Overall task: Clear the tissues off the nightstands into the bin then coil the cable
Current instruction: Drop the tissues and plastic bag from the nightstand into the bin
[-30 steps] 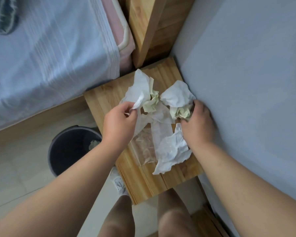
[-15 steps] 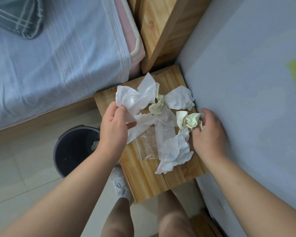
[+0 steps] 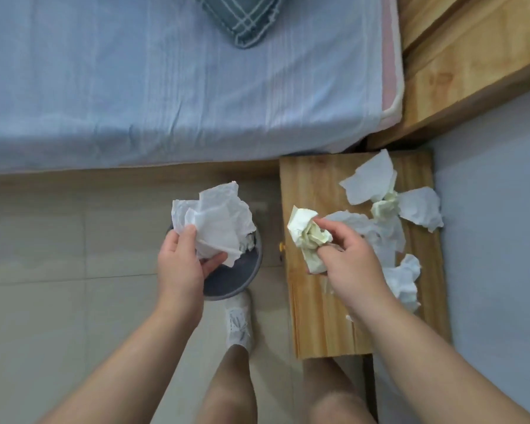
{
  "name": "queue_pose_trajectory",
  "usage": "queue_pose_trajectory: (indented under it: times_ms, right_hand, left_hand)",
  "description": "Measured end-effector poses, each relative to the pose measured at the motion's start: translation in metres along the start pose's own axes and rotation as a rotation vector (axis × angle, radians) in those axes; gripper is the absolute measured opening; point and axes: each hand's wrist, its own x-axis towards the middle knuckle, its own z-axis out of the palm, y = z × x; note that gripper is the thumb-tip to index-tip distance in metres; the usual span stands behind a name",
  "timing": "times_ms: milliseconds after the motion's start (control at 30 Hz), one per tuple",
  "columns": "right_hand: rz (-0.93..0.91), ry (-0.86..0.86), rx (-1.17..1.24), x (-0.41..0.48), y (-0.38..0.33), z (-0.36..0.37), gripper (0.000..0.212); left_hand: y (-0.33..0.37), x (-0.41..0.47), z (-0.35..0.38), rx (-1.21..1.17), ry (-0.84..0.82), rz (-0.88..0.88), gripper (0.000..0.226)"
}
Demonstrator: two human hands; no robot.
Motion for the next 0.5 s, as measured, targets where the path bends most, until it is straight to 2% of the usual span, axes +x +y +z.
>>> queue_pose_trajectory:
  times_ms: [100, 233, 367, 500]
  right_hand:
    - [0.103, -0.098, 0.006, 0.013, 0.009, 0.066, 0.032]
    - [0.232, -0.123, 0.018, 0.038, 0.037, 0.132, 0.026]
    - [0.282, -0.081, 0.007, 0.061, 0.067, 0.172, 0.022]
    - [0.312, -0.087, 0.003, 0.075, 0.083, 0.190, 0.033]
  left_hand:
    - [-0.015, 0.026, -0.050, -0.033, 0.148, -0.112, 0.015]
    - [-0.046, 0.055, -0.091, -0.043, 0.202, -0.214, 0.016]
    - [-0.074, 0.074, -0.112, -0.031, 0.113, -0.212, 0.029]
    - [-0.088, 0.089, -0.119, -0.026, 0.001, -0.253, 0.024]
